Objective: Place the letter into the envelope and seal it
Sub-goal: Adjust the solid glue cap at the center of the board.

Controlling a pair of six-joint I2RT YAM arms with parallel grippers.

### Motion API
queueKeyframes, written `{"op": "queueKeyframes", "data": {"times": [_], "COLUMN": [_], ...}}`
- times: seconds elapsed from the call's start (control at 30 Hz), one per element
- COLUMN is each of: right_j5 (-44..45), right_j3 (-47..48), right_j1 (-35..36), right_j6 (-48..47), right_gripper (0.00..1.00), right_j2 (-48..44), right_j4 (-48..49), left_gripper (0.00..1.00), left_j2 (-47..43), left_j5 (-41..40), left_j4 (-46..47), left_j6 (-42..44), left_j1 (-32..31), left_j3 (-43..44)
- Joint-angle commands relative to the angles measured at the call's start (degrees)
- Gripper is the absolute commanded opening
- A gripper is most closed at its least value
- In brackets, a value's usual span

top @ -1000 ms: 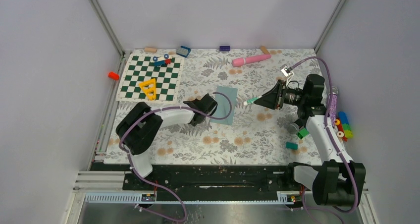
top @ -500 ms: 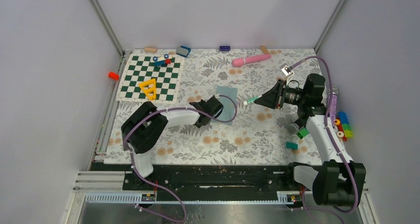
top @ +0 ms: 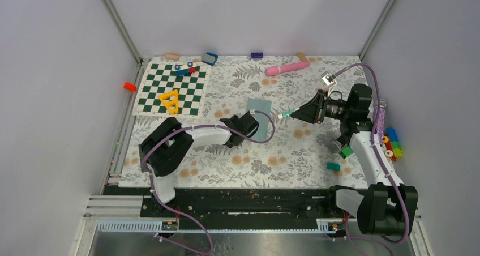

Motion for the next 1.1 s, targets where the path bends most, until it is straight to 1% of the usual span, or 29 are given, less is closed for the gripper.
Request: {"op": "queueKeyframes", "data": {"times": [0.0, 0.57, 0.73, 0.87, 0.97, 1.07], "right_j5": [-2.3, -2.6, -2.7, -2.7, -2.7, -2.5], "right_j3": [0.8, 0.5, 0.3, 0.1, -0.2, -0.3], "right_j1": [-0.2, -0.2, -0.2, -0.2, -0.2, -0.2], "right_j6": [0.8, 1.4, 2.0, 3.0, 3.5, 3.8], "right_gripper": [0.17, 0.17, 0.17, 0.17, 0.17, 0.17], "right_j2": [-0.7, -1.1, -1.0, -0.9, -0.9, -1.1], "right_j4": [2.8, 3.6, 4.5, 5.8, 6.4, 6.7], "left_gripper": [0.27, 0.29, 0.29, 0.29, 0.29, 0.29], "left_j2": [0.2, 1.3, -2.9, -5.9, -6.6, -6.5], "left_j5": [-1.8, -2.1, -3.4, -0.3, 2.5, 2.9], "left_j4": [-0.3, -0.6, 1.5, 1.6, 0.8, 0.3], "left_j6": [-0.2, -0.4, -0.3, -1.4, -2.6, -3.5], "left_j1": [-1.1, -3.4, -3.0, -2.9, -2.7, -1.7], "left_j3": [2.0, 2.2, 1.6, 0.4, 0.0, 0.1]}}
